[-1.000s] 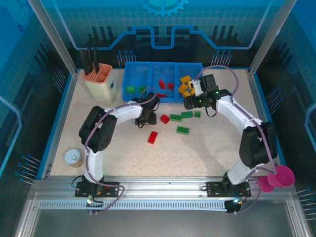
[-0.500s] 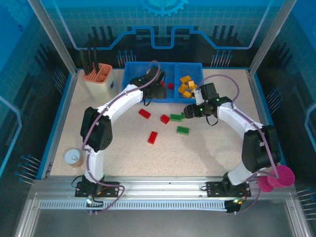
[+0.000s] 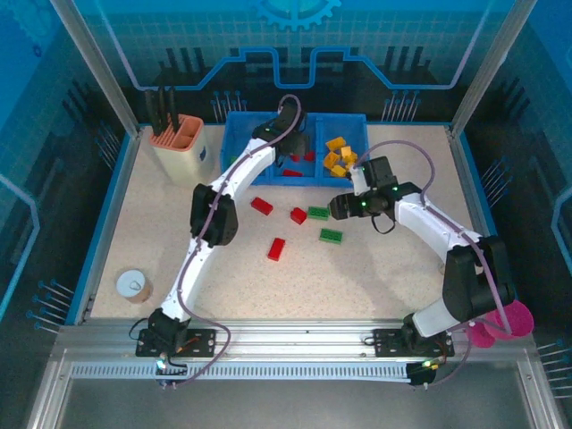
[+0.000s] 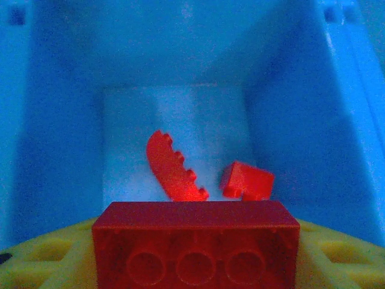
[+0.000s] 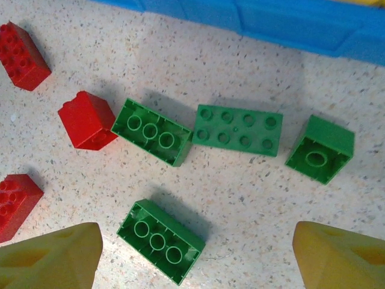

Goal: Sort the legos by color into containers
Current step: Place the lego in the container.

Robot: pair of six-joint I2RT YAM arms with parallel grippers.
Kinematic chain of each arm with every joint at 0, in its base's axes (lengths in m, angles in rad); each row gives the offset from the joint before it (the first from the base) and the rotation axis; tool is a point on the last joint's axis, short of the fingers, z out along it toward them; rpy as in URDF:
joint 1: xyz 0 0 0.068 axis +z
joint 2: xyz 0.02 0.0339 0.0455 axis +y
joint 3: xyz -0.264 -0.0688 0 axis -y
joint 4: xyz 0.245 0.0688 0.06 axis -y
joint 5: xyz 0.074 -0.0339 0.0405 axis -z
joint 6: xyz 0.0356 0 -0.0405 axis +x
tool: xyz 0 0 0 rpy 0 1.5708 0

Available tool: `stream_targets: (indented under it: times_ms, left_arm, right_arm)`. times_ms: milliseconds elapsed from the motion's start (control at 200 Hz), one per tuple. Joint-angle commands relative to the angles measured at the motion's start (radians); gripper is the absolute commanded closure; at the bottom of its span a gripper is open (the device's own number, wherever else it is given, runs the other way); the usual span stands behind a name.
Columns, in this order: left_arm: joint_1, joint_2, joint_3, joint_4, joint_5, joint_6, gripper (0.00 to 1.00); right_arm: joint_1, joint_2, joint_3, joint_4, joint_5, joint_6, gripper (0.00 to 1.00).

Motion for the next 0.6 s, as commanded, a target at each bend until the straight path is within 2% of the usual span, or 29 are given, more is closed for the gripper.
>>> stream_targets:
  times_ms: [0,155,375,495,595]
  left_arm:
    - [0.024,0.062,0.110,-0.007,0.021,0.001,0.53]
    - [0.038,0.091,0.111,0.062,0.047,-0.019,0.49]
    - [0.037,0.078,0.111,0.092,0.070,-0.022,0.31]
    - [0.033,0.021,0.091,0.086,0.079,-0.007,0.26]
    - [0.023,-0.085,-0.008,0.114,0.050,0.030,0.25]
  right_arm:
    - [0.013,-0.021,-0.047,0.045,-0.051,0.055,0.16]
    - [0.030,0.009,-0.055,0.054,-0.056,0.067,0.16]
    - [0.044,0.019,-0.016,0.028,-0.034,0.038,0.16]
    - [0.047,0.026,-0.002,0.019,-0.027,0.026,0.16]
    - [0.050,0.038,0.005,0.021,-0.023,0.016,0.16]
